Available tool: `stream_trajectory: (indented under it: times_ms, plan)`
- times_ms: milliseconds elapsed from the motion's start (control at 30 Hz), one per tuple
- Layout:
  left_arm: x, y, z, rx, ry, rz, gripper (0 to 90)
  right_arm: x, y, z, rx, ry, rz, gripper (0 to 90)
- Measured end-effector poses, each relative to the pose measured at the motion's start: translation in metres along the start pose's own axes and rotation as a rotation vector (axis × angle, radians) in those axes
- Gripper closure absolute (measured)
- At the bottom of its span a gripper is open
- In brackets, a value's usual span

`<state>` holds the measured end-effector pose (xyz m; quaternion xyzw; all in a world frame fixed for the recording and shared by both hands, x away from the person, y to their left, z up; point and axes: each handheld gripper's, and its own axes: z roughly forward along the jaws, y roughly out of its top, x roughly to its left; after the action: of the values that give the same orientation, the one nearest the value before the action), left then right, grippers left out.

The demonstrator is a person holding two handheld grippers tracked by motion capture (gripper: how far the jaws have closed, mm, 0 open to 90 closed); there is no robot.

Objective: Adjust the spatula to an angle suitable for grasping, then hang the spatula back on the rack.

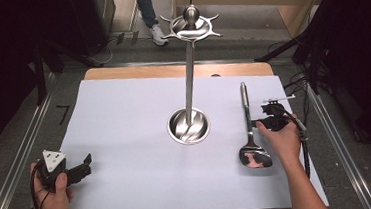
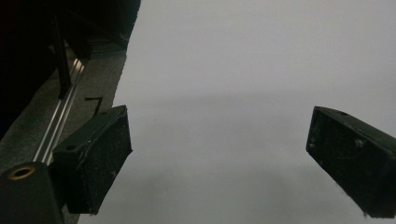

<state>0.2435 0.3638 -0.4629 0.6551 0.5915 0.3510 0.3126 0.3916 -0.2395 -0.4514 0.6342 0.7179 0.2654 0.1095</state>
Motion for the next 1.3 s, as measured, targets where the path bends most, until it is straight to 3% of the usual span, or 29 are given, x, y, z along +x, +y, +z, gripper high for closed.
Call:
stream_trajectory:
  times_ms: [167, 433, 800, 1300]
  plan:
    - [0.0, 0.0, 0.0, 0.0, -0.001, 0.002, 7.5, 0.006, 0.008, -0.001, 0.027, -0.002, -0.001, 53.1]
    - [0.0, 0.0, 0.0, -0.001, -0.003, 0.001, 7.5, 0.022, 0.022, 0.003, 0.064, -0.014, 0.005, 50.3]
    - [0.0, 0.0, 0.0, -0.003, -0.008, 0.0, 7.5, 0.031, 0.039, 0.014, 0.108, -0.035, 0.039, 53.9]
    - [0.0, 0.0, 0.0, -0.001, -0.007, 0.002, 7.5, 0.028, 0.048, 0.026, 0.169, -0.093, 0.082, 61.1]
